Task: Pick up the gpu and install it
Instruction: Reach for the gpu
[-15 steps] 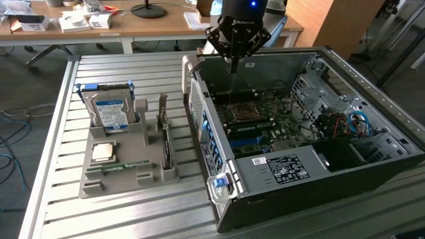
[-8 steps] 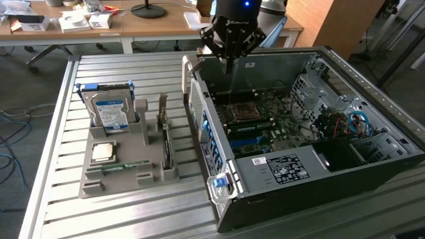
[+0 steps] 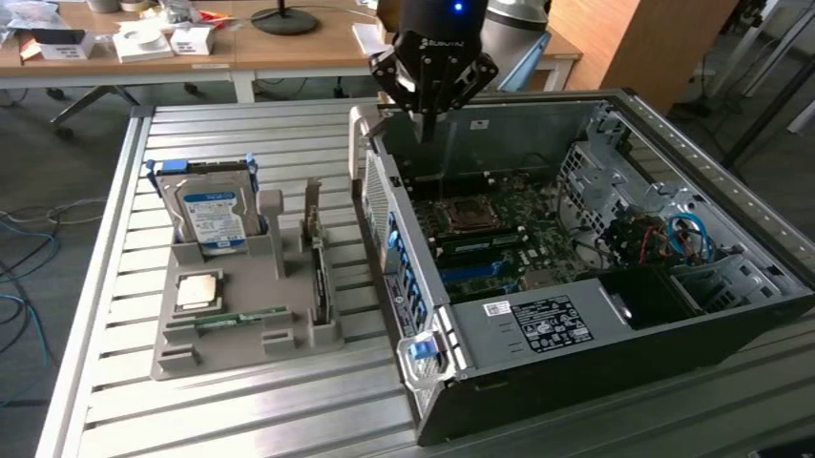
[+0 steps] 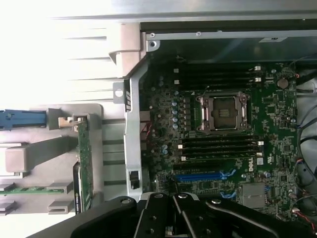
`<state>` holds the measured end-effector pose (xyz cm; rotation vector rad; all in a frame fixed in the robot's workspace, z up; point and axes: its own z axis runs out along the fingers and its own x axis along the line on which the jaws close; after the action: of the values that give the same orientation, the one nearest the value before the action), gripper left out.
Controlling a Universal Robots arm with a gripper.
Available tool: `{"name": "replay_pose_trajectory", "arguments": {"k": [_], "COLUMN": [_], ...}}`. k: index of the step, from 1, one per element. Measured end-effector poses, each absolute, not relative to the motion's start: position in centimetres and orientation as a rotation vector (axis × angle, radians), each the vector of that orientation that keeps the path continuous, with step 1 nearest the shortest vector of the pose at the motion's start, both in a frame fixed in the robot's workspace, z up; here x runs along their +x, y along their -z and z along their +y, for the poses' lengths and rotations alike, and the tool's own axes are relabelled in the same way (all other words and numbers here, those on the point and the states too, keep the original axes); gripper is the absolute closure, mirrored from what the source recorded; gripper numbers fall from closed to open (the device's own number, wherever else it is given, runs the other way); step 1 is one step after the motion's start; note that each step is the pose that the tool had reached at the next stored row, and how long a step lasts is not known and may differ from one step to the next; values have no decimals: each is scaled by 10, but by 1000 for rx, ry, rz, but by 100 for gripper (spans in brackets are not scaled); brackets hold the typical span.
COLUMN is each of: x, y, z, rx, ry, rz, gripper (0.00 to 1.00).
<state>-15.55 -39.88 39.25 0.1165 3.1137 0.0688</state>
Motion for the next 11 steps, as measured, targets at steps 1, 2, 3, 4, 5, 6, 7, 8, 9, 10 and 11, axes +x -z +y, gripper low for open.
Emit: {"name": "replay_pose_trajectory", "arguments": {"k": [1,2,3,4,5,6,7,8,9,10,11], "x": [-157,-159,-161,-162,-164,-166,-167,-169,-170,-172,-174], "y": [-392,-392,-392,-392,-392,-392,-392,-392,-392,-392,-392], "z": [-399,-399,-399,-399,-399,-399,-399,-399,-399,-399,-399], "rx": [117,117,117,117,117,117,117,117,116,117,117], "ry": [-69,-69,-69,-69,-69,-69,-69,-69,-69,-69,-69], "rz": [3114,3114,3114,3114,3114,3114,3114,3114,3114,3114,3114], "gripper": [89,89,89,89,89,89,89,89,89,89,89]}}
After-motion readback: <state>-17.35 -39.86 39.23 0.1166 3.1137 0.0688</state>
